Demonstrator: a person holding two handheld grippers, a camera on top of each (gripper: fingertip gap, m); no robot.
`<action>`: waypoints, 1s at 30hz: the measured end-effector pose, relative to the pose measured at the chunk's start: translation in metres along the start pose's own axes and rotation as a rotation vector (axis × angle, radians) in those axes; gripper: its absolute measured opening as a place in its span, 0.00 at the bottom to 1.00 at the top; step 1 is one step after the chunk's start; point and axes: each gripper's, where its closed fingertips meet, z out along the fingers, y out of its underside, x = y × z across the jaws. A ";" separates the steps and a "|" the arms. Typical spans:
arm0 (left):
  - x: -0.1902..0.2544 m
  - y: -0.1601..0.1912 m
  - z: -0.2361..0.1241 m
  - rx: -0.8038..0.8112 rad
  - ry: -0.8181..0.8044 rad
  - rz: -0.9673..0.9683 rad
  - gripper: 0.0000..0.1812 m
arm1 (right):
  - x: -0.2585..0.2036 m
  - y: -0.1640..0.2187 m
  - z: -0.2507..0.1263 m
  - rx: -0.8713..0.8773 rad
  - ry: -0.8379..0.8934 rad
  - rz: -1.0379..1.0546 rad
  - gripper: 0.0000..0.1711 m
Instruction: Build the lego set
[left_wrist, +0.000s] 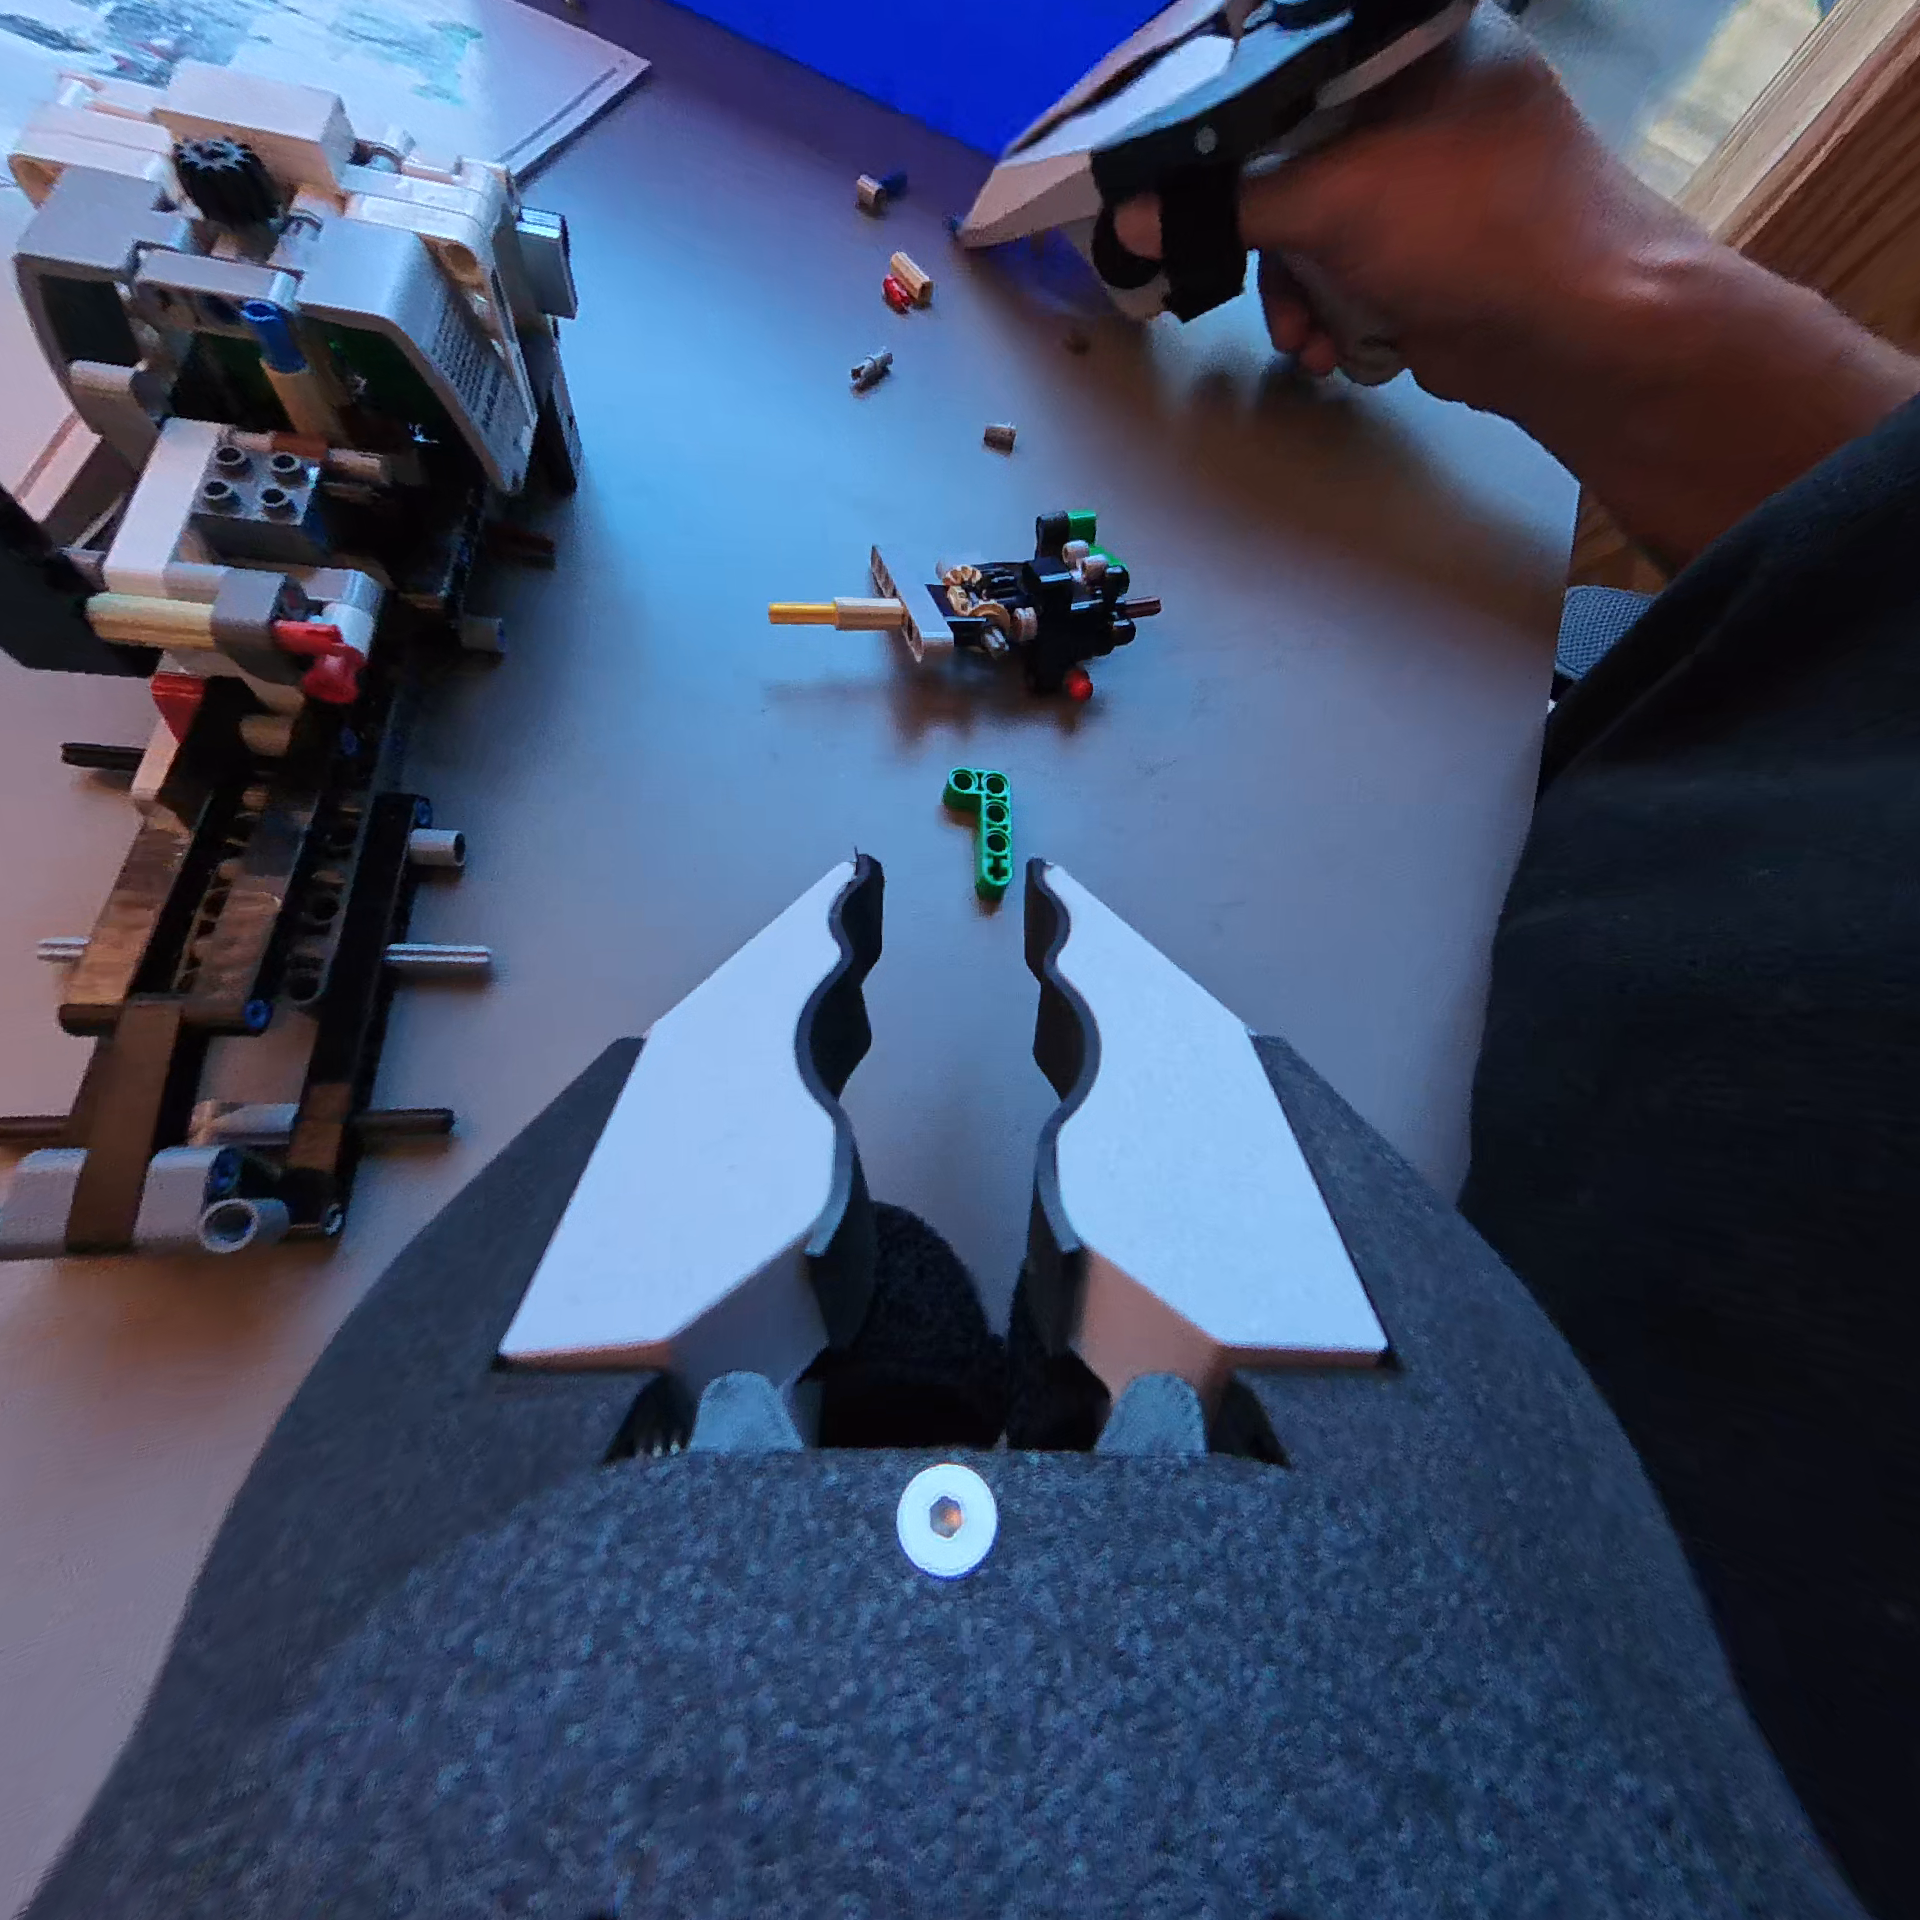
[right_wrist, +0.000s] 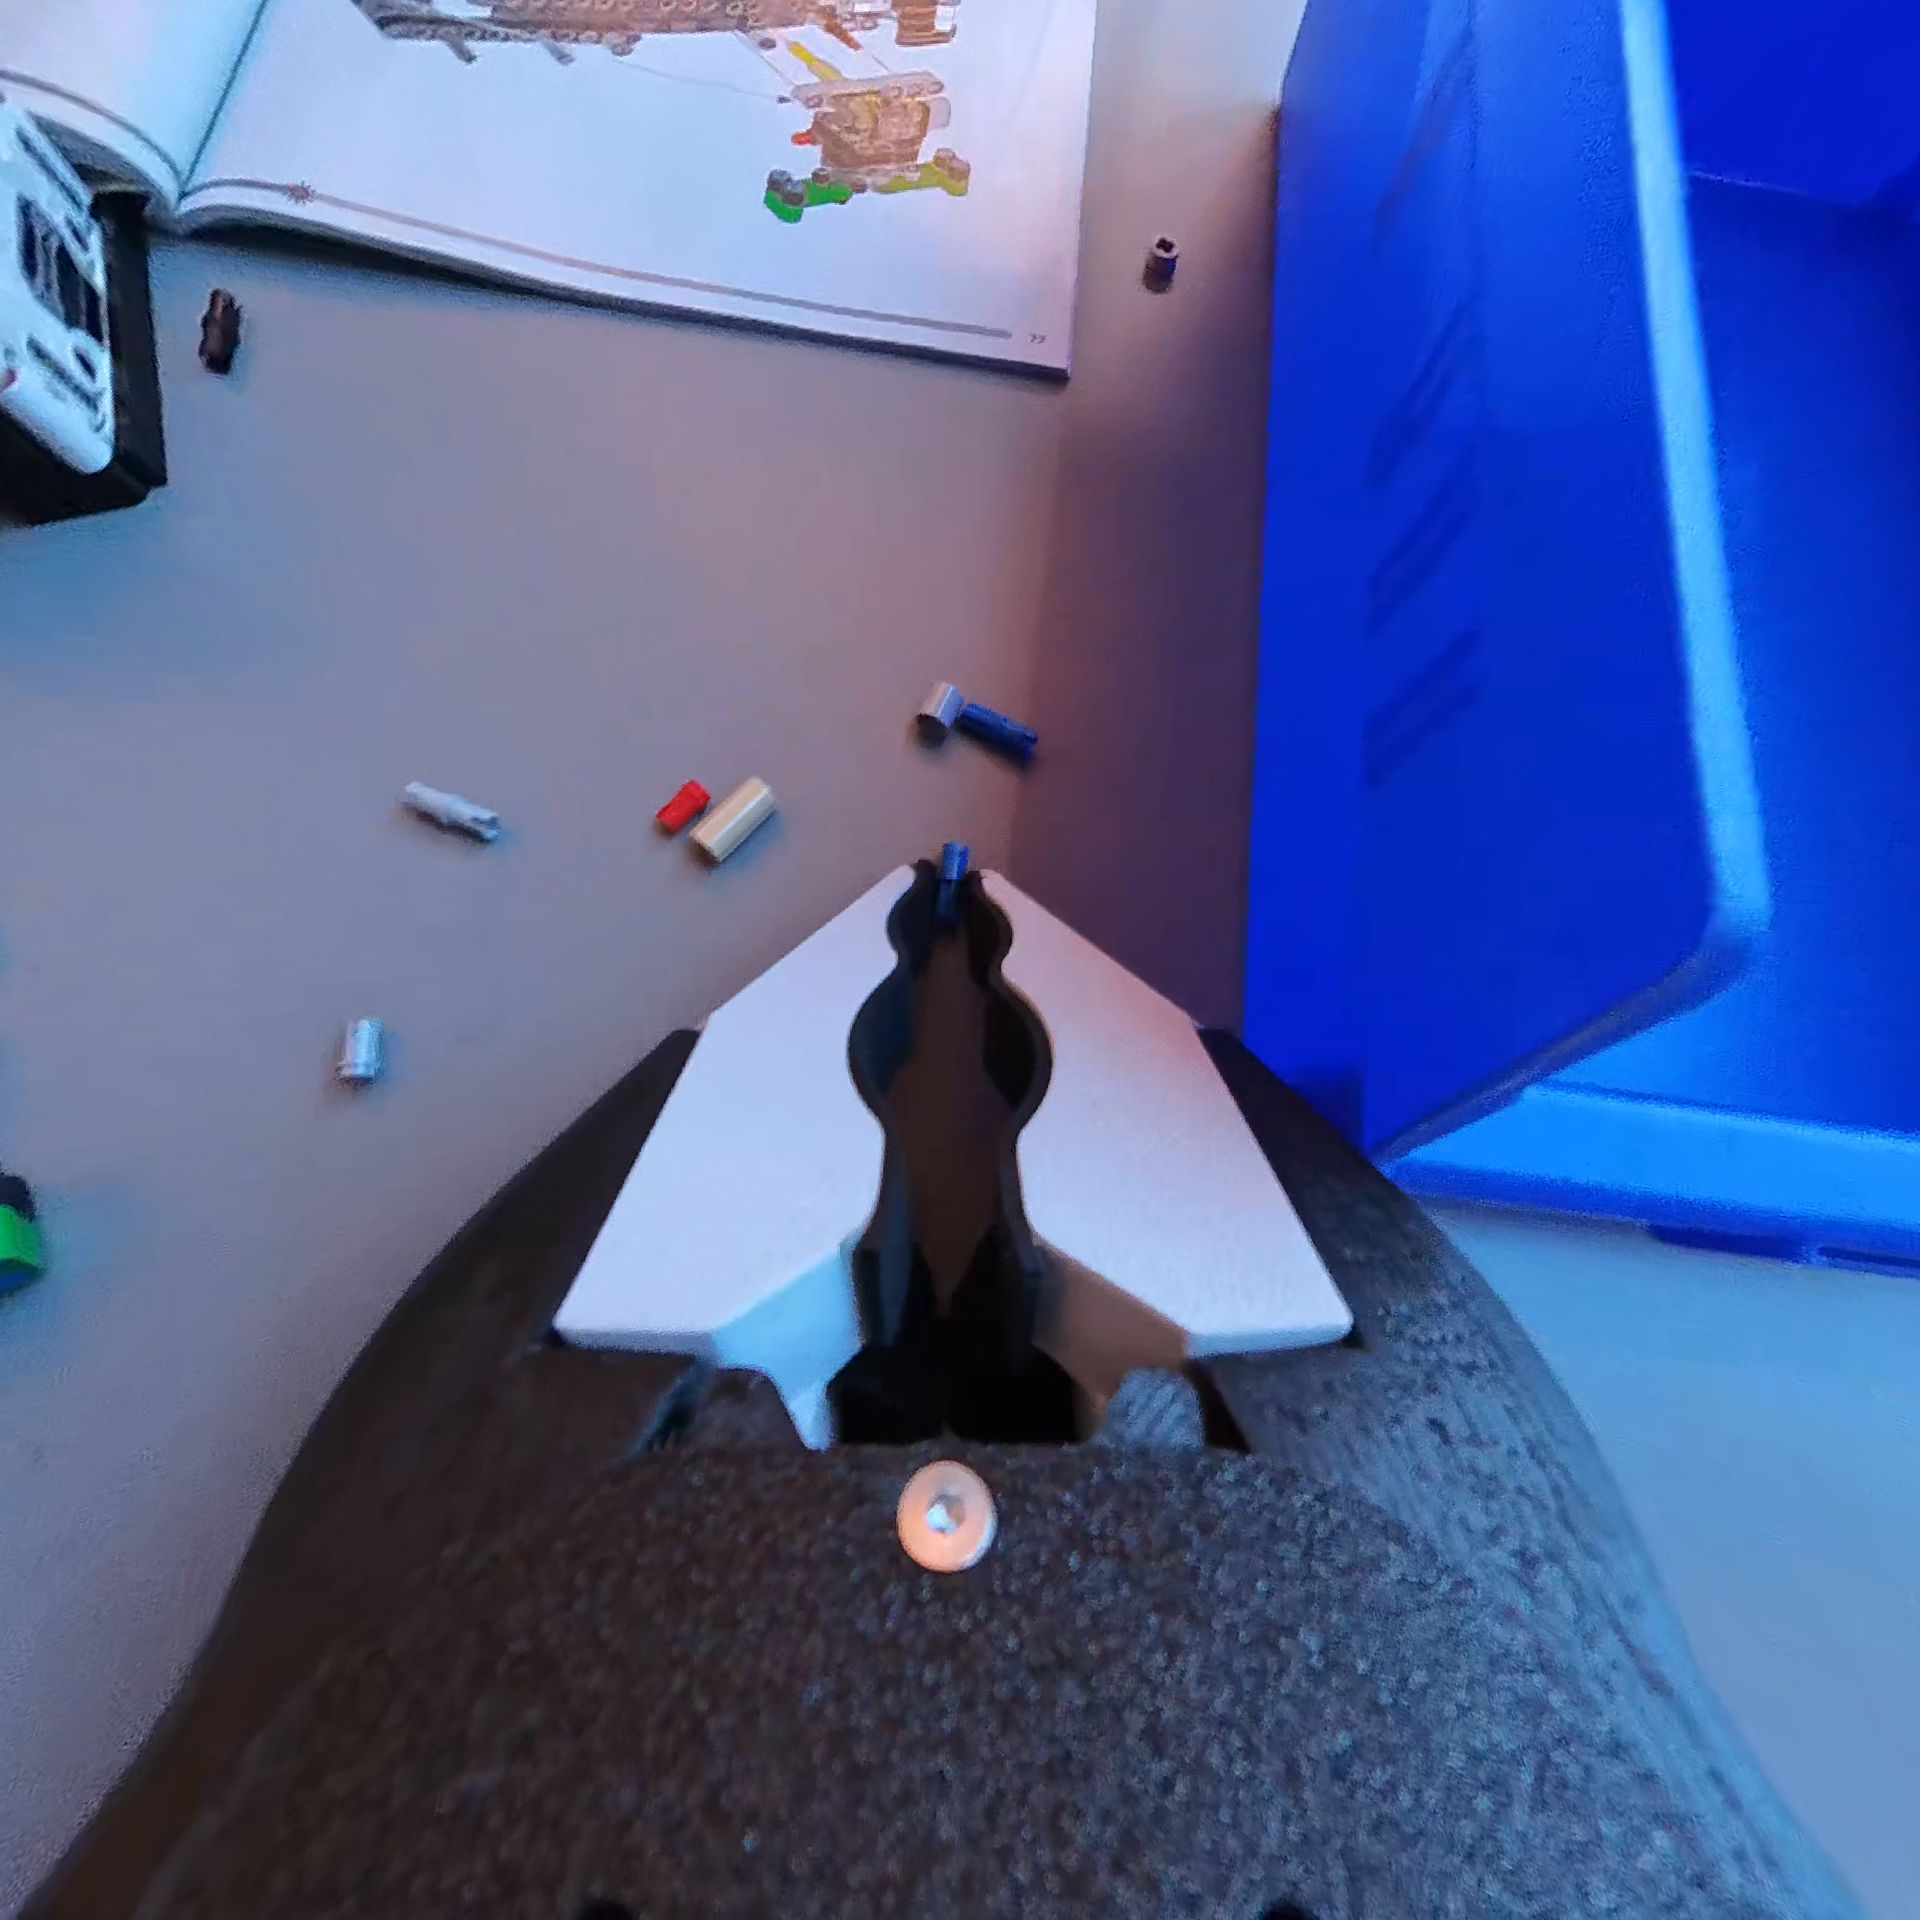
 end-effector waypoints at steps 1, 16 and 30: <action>-0.002 0.000 -0.001 0.005 -0.004 -0.005 0.14 | -0.003 -0.001 -0.004 0.014 -0.002 -0.014 0.03; -0.011 0.013 -0.004 -0.018 -0.052 0.001 0.13 | -0.134 0.047 -0.074 -0.021 -0.495 -0.304 0.03; -0.011 0.016 -0.006 -0.020 -0.067 0.001 0.13 | -0.026 -0.027 -0.034 0.212 -0.051 -0.043 0.08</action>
